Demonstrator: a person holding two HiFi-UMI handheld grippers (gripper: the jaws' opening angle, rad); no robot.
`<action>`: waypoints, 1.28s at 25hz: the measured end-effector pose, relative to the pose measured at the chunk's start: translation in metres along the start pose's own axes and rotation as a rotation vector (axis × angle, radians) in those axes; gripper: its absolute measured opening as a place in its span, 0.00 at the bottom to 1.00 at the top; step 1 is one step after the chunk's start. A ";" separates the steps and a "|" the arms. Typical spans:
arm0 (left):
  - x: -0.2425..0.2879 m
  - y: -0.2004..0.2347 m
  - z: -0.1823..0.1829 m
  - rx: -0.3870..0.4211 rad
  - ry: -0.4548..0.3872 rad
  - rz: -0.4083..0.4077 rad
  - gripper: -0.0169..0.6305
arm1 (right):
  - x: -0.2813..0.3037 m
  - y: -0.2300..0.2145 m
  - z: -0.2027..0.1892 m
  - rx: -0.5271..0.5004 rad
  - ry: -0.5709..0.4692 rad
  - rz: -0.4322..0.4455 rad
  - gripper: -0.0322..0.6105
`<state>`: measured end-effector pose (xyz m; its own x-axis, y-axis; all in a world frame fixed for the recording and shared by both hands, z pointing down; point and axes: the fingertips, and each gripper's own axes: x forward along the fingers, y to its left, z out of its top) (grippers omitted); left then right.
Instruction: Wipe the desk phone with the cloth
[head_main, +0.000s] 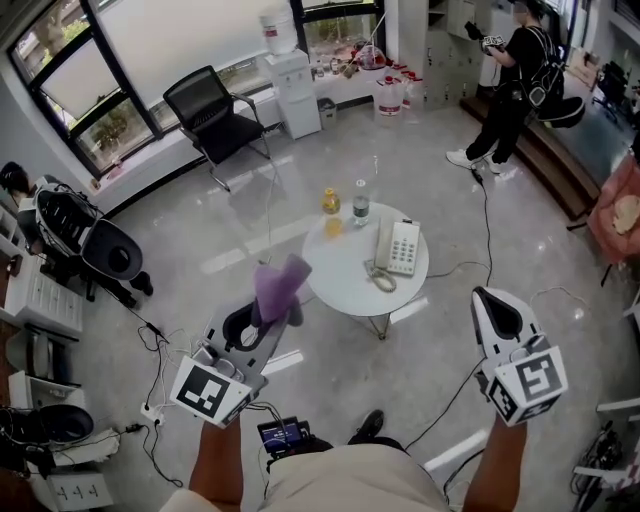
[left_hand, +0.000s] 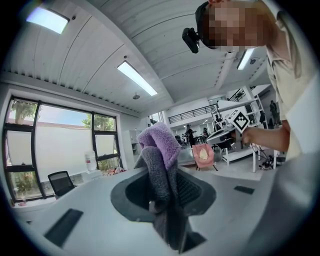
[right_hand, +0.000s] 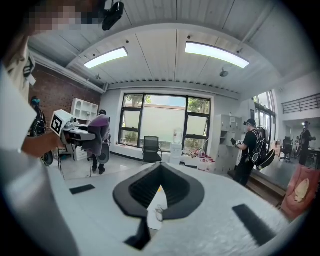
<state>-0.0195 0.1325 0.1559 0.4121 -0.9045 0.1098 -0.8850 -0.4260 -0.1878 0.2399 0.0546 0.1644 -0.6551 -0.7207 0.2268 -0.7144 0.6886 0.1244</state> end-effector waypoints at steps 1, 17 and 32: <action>0.006 -0.003 0.004 0.008 -0.007 0.002 0.17 | -0.001 -0.005 -0.001 0.001 0.000 0.001 0.04; 0.114 0.009 -0.007 0.031 -0.043 -0.115 0.17 | 0.033 -0.054 -0.030 0.043 0.031 -0.087 0.04; 0.196 0.088 -0.047 0.106 0.008 -0.216 0.17 | 0.127 -0.061 -0.026 0.077 0.089 -0.191 0.04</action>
<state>-0.0266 -0.0810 0.2069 0.5873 -0.7922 0.1658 -0.7486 -0.6095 -0.2609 0.2062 -0.0770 0.2110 -0.4843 -0.8251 0.2908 -0.8424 0.5296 0.0997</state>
